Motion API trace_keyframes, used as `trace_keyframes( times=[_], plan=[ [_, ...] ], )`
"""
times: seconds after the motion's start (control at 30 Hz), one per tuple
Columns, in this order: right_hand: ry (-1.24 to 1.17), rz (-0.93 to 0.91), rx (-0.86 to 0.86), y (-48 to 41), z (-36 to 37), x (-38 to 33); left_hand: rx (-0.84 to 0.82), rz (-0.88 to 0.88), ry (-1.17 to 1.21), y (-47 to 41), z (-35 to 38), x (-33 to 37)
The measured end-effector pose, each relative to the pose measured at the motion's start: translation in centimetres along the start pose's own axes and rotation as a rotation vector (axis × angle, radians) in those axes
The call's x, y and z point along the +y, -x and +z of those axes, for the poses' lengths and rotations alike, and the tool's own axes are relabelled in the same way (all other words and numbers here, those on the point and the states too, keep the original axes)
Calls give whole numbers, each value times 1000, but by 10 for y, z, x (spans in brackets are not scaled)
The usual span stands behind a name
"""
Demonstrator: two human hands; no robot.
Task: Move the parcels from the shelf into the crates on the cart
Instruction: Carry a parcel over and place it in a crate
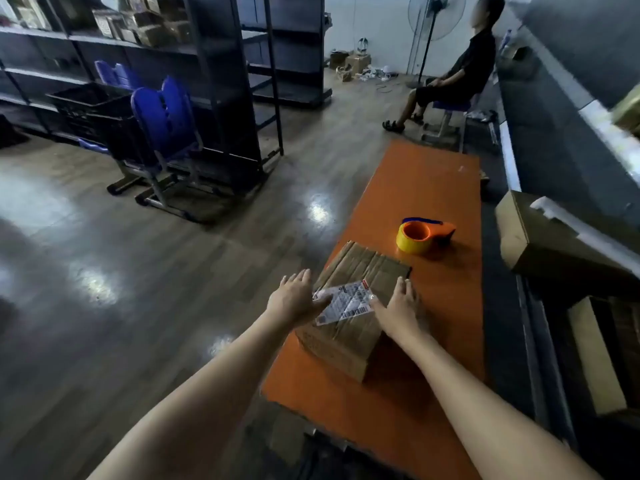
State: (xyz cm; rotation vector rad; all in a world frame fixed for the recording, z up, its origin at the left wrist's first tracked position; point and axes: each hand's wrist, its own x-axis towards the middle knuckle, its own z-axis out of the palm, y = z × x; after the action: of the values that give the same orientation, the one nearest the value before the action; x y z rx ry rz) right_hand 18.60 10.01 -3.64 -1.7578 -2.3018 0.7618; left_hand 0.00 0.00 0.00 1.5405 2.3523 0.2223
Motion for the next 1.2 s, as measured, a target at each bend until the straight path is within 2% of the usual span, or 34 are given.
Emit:
trace_keyframes(
  times=[0.17, 0.3, 0.47, 0.67, 0.83, 0.93, 1.2],
  plan=[
    [-121, 165, 19, 0, 10, 6, -62, -44, 137, -29, 17, -1],
    [-333, 263, 11, -3, 17, 8, -98, -74, 223, -48, 31, -5],
    [-456, 318, 14, -6, 33, 15, -92, -127, 385, -65, 46, -8],
    [-511, 283, 13, -11, 32, 16, -30, -142, 415, -65, 48, -8],
    [-579, 183, 20, -12, 17, -7, 49, -206, 542, -52, 30, -10],
    [-524, 114, 25, -11, 3, -28, 128, -243, 563, -42, 12, -15],
    [-415, -81, -103, -6, -14, -89, 283, -383, 618, 0, -31, -47]
  ],
)
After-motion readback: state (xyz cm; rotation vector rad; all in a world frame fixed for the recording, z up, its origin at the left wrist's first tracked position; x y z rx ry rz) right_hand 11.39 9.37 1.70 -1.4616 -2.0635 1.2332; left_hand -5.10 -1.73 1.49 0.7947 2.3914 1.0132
